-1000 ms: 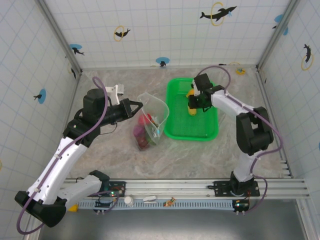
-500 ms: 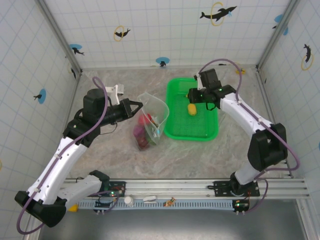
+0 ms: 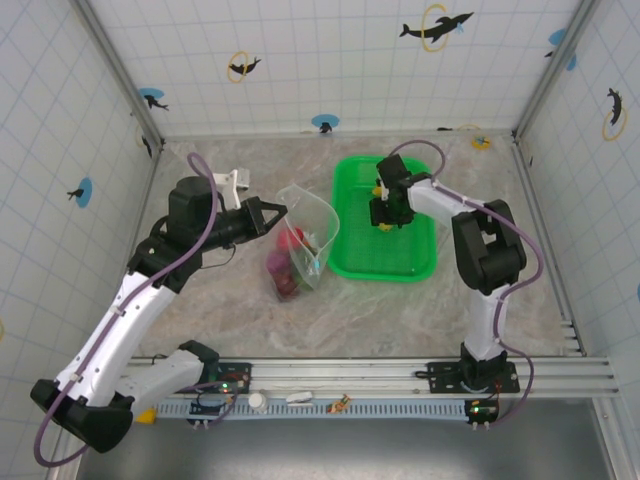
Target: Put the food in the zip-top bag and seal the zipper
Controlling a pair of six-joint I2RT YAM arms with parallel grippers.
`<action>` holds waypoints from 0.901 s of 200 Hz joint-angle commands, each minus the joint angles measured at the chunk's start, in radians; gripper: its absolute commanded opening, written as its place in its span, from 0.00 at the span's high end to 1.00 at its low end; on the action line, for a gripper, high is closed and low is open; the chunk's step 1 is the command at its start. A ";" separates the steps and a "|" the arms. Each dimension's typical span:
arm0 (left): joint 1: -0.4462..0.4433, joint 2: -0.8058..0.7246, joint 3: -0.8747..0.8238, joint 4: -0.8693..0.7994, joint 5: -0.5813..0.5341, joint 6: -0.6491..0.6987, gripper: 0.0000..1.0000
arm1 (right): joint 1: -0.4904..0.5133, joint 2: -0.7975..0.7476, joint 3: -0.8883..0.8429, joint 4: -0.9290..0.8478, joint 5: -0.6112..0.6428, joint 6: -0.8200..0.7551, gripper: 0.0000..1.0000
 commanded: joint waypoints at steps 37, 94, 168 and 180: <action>0.002 0.002 -0.005 0.041 0.018 -0.001 1.00 | 0.002 -0.055 0.009 -0.011 0.071 -0.030 0.70; 0.002 -0.003 -0.001 0.046 0.010 -0.013 1.00 | 0.121 -0.429 -0.093 0.053 0.055 -0.065 0.65; 0.002 -0.010 0.035 0.007 -0.013 -0.005 1.00 | 0.414 -0.583 0.207 -0.063 -0.013 -0.043 0.69; 0.002 -0.013 0.041 -0.001 -0.021 -0.002 1.00 | 0.454 -0.561 0.252 -0.092 -0.037 -0.036 0.69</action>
